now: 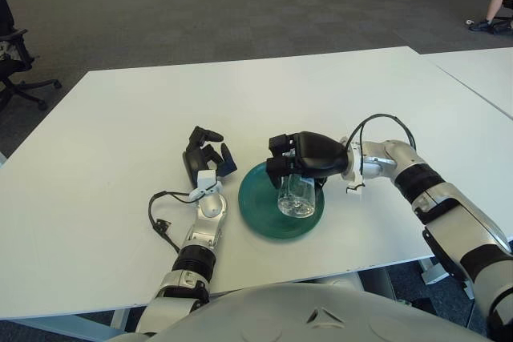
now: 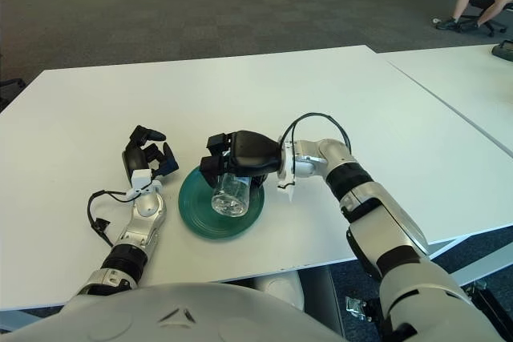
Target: Put the bottle into the plate.
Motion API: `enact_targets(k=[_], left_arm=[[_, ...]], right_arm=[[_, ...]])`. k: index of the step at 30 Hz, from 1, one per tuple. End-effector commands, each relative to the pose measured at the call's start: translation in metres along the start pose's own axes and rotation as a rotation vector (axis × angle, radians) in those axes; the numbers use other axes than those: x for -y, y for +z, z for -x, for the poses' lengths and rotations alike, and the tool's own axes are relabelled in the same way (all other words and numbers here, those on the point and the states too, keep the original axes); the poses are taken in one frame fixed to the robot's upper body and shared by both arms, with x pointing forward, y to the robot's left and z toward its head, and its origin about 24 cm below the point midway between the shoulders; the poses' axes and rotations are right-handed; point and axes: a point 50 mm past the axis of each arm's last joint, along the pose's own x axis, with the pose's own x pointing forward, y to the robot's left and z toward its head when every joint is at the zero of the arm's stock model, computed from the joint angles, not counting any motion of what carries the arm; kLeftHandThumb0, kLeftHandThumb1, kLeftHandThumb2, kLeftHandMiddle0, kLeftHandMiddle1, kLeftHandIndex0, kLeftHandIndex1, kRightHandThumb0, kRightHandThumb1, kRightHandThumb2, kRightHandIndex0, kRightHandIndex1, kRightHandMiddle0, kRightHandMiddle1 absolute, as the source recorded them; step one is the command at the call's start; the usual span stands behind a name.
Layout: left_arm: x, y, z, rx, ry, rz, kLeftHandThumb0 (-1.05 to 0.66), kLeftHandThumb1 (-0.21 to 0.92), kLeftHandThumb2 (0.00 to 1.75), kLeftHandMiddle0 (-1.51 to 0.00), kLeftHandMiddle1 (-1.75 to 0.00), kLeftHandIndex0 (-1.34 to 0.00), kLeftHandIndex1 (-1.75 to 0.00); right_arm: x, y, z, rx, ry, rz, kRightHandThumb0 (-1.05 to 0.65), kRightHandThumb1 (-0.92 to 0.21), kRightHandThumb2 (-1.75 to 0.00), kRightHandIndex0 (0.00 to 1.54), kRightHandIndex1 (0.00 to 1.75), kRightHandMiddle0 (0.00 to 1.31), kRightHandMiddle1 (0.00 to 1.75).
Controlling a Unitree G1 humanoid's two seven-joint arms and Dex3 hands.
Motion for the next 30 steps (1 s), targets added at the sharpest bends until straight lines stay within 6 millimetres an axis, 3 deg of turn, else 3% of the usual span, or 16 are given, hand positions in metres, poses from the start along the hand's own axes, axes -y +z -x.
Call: enact_targets(k=[1,2,5,9,17,30], left_arm=[[0.002,-0.0032,0.003,-0.012,-0.014,0.021,-0.53,0.16,1.5,-1.26,-1.75,-0.73,-1.75],[0.0019,-0.0031,0.0029,-0.009,-0.019,0.03,-0.53,0.17,1.5,-1.25,-1.75,-0.73,-1.75],[0.0017,-0.0029,0.0026,-0.002,-0.027,0.042,-0.52,0.19,1.48,-1.25,-1.75,-0.71,-1.75],[0.0018,-0.0024,0.0017,0.008,-0.031,0.046,-0.52,0.19,1.47,-1.26,-1.75,-0.71,-1.75],[0.0032,-0.0013,0.0001,0.018,-0.035,0.053,-0.52,0.19,1.47,-1.26,-1.75,-0.71,-1.75],[0.0033,-0.0008,-0.0001,0.022,-0.032,0.055,-0.52,0.19,1.47,-1.27,-1.75,-0.71,-1.75]], right_arm=[[0.0148,-0.0021,-0.0046,0.048,0.034,0.078,-0.23,-0.77,-0.73,0.35,1.28,0.18,1.61],[0.0168,-0.0019,-0.0051,0.06,0.058,0.094,-0.37,-0.83,-0.7,0.33,1.04,0.12,1.43],[0.0195,-0.0015,-0.0054,0.074,0.087,0.118,-0.55,-0.89,-0.7,0.29,0.57,0.04,1.03],[0.0218,-0.0009,-0.0045,0.079,0.1,0.132,-0.64,-0.91,-0.74,0.27,0.31,0.01,0.77],[0.0231,-0.0009,-0.0035,0.081,0.109,0.129,-0.71,-0.92,-0.89,0.22,0.13,0.0,0.42],[0.0228,-0.0003,-0.0007,0.075,0.133,0.119,-0.73,-0.92,-0.96,0.21,0.08,0.0,0.31]])
